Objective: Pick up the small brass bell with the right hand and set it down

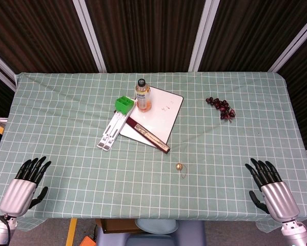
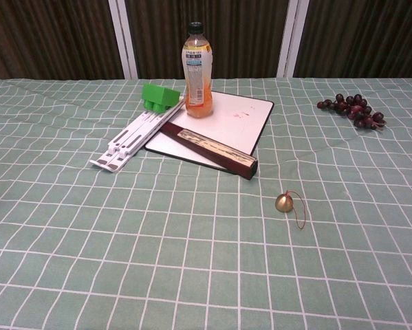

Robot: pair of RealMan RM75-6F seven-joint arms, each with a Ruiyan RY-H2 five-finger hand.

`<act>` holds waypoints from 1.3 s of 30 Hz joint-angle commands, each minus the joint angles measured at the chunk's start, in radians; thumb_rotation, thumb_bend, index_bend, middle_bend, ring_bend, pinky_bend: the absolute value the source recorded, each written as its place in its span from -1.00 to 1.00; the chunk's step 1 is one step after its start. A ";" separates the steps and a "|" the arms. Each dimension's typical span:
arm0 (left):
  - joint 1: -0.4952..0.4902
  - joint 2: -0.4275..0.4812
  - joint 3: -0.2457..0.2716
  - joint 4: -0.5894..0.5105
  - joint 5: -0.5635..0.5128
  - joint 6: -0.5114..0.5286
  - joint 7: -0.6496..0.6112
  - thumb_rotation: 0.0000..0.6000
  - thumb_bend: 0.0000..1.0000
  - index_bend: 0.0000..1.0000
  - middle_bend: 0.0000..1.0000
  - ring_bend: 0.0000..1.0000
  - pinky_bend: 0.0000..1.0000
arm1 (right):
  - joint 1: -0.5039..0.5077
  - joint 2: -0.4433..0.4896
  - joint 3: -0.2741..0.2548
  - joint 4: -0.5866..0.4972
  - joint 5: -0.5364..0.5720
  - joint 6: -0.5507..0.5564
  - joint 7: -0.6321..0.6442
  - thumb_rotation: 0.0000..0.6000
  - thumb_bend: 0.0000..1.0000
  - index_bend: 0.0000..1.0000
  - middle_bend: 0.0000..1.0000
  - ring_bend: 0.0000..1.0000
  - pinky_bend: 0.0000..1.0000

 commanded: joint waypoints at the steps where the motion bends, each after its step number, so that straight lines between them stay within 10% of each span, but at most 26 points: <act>1: -0.002 0.000 0.003 0.000 0.000 -0.007 0.000 1.00 -0.19 -0.98 -1.00 -1.00 -0.81 | 0.000 0.002 0.002 -0.002 0.001 0.004 0.004 1.00 -0.01 -1.00 -1.00 -1.00 -1.00; 15: 0.005 0.012 0.014 -0.015 0.024 0.010 -0.015 1.00 -0.19 -0.98 -1.00 -1.00 -0.80 | 0.232 -0.091 0.102 -0.043 0.028 -0.294 -0.088 1.00 -0.01 -0.97 -1.00 -1.00 -1.00; 22: -0.002 0.013 0.008 -0.012 0.013 0.000 -0.033 1.00 -0.19 -0.99 -1.00 -1.00 -0.80 | 0.370 -0.223 0.185 -0.005 0.150 -0.471 -0.207 1.00 0.03 -0.43 -1.00 -1.00 -1.00; 39: -0.006 0.018 -0.001 -0.007 -0.010 -0.015 -0.048 1.00 -0.19 -0.98 -1.00 -1.00 -0.80 | 0.503 -0.427 0.213 0.191 0.320 -0.585 -0.268 1.00 0.03 0.04 -0.96 -1.00 -1.00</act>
